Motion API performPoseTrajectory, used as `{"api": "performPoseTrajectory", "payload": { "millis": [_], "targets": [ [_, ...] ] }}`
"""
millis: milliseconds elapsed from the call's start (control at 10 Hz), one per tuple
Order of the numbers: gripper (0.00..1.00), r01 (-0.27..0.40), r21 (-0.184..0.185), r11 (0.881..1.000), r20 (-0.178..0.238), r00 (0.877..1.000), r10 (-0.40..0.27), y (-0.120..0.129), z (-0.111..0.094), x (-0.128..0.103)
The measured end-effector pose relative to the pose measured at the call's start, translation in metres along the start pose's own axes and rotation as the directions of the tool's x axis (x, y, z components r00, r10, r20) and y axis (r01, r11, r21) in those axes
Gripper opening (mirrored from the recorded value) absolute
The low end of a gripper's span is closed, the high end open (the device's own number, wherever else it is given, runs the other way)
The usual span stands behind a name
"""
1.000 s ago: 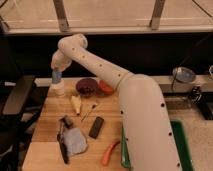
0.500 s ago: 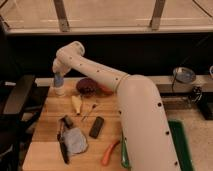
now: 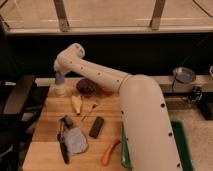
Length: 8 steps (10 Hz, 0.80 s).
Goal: Place sponge in paper cup
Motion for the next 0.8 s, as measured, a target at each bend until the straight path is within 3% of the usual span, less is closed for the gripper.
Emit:
{"api": "performPoseTrajectory", "payload": {
  "millis": [200,800],
  "targets": [
    [0.60,0.007,0.005,1.000,0.008,1.000,-0.008,-0.005,0.002,-0.009],
    [0.61,-0.010,-0.002,1.000,0.031,0.999,0.010,-0.006,0.002,-0.024]
  ]
}}
